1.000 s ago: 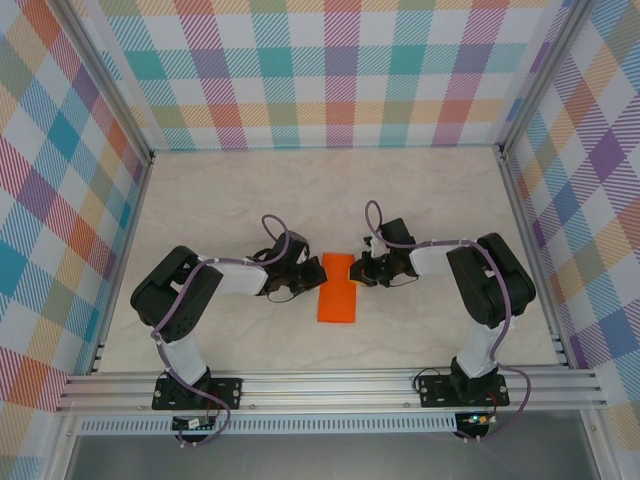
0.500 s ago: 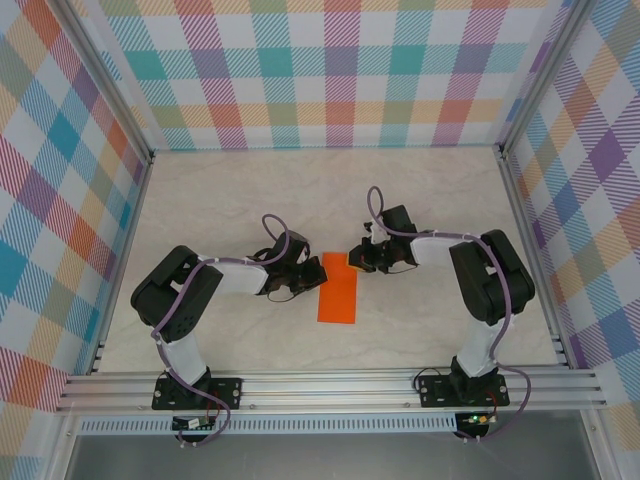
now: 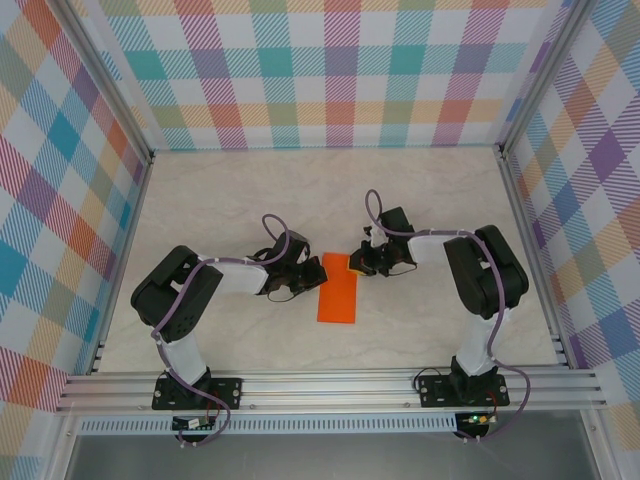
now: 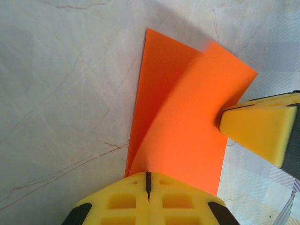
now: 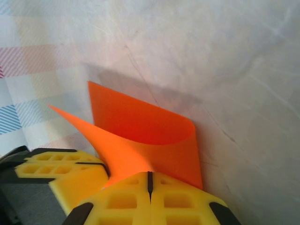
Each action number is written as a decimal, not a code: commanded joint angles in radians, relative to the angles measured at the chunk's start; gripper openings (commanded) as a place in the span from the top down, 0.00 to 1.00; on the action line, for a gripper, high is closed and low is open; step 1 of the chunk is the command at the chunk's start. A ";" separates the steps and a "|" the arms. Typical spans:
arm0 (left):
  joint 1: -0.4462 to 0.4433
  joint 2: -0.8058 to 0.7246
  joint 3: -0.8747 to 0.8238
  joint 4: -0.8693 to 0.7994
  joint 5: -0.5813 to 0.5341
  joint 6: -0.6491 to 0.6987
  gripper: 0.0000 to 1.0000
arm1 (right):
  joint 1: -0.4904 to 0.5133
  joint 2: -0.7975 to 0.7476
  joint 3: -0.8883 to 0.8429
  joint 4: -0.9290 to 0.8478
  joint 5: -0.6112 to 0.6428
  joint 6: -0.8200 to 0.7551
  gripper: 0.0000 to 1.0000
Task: Fold a paper plane with a square sheet of paper (pick it up from the middle)
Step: Fold the square sheet of paper in half at the center of the table.
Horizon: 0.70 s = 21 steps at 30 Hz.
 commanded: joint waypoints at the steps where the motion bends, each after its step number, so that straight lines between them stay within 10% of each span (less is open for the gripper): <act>1: -0.018 0.056 -0.024 -0.135 -0.042 0.024 1.00 | -0.018 -0.034 0.052 -0.019 -0.027 -0.027 0.96; 21: -0.018 0.048 -0.035 -0.136 -0.047 0.024 1.00 | -0.034 0.062 0.122 -0.063 -0.031 -0.064 0.95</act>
